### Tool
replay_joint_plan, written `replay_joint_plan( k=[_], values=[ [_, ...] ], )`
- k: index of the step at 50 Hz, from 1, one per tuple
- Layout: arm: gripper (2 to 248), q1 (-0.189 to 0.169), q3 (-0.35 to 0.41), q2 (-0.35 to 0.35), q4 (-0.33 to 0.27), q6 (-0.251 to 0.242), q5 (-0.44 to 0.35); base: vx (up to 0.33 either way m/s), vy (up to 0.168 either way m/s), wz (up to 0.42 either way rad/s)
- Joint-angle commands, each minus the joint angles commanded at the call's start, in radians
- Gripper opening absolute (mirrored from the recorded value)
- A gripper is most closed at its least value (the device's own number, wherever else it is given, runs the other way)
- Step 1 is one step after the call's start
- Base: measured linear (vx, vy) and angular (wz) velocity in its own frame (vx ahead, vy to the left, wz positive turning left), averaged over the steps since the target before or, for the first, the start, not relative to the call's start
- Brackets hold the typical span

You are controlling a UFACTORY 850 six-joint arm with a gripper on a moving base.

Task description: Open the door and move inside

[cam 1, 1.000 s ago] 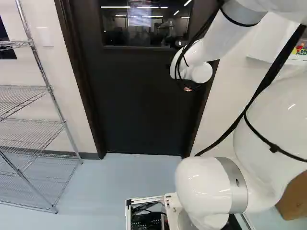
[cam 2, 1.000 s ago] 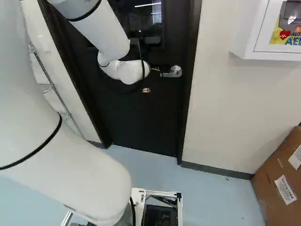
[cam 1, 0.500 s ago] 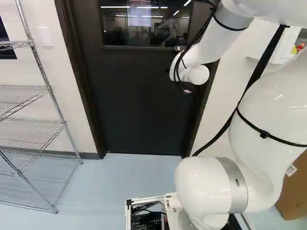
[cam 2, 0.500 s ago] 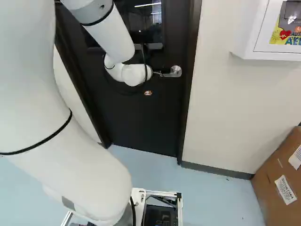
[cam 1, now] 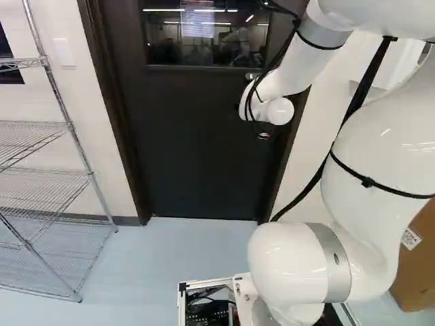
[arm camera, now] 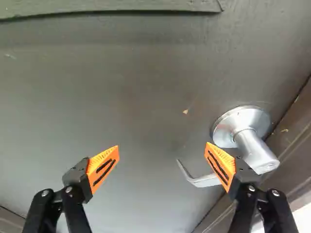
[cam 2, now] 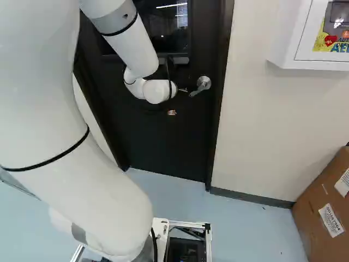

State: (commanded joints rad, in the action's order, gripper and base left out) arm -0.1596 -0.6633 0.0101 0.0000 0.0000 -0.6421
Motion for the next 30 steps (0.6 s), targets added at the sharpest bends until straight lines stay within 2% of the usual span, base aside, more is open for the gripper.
replay_joint_plan(
  k=[30],
  values=[
    [247,0.0,0.007,0.061,0.0,0.0,0.0,0.0,0.0,0.0]
  ],
)
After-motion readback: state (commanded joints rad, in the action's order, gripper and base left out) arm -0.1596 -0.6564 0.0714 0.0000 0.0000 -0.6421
